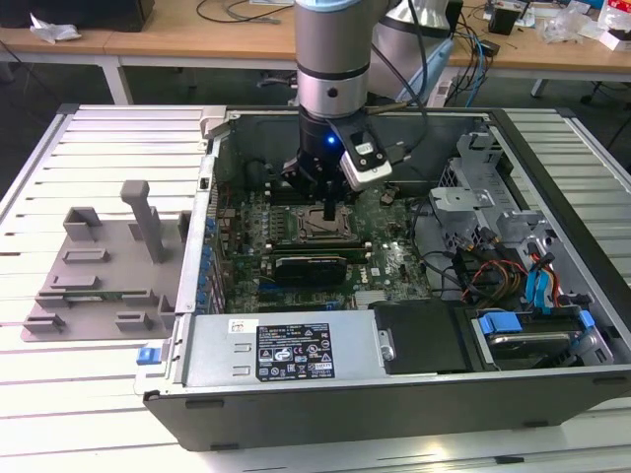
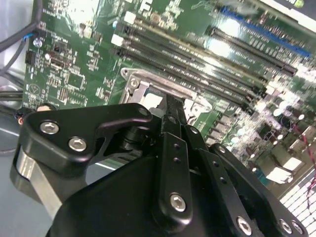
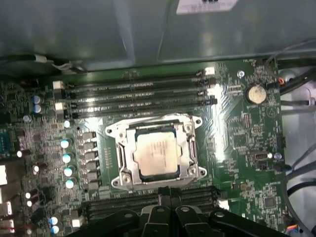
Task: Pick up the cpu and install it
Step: 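Install the second cpu locking lever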
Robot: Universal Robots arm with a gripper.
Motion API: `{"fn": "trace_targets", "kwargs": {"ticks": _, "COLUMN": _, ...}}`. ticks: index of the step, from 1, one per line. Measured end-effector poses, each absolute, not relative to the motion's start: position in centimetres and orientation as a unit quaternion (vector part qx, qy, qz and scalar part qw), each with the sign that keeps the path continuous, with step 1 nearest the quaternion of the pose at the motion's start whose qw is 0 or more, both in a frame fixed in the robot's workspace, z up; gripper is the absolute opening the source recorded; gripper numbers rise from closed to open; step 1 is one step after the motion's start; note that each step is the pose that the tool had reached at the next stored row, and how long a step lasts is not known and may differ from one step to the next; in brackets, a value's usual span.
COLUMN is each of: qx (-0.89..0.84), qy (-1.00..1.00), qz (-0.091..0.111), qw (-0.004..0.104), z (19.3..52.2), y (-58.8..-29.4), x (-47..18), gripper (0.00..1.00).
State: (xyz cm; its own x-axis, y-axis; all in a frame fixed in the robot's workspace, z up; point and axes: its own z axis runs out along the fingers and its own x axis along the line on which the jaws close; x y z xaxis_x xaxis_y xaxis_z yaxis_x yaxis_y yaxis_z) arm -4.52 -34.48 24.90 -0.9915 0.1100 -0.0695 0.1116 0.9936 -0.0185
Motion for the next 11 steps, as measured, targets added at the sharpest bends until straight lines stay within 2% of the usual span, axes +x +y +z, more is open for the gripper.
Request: {"fn": "trace_targets", "kwargs": {"ticks": 11, "qx": 0.030, "qy": 0.999, "qz": -0.009, "qw": 0.029, "z": 24.27, "y": -35.60, "x": -4.85, "gripper": 0.11}}
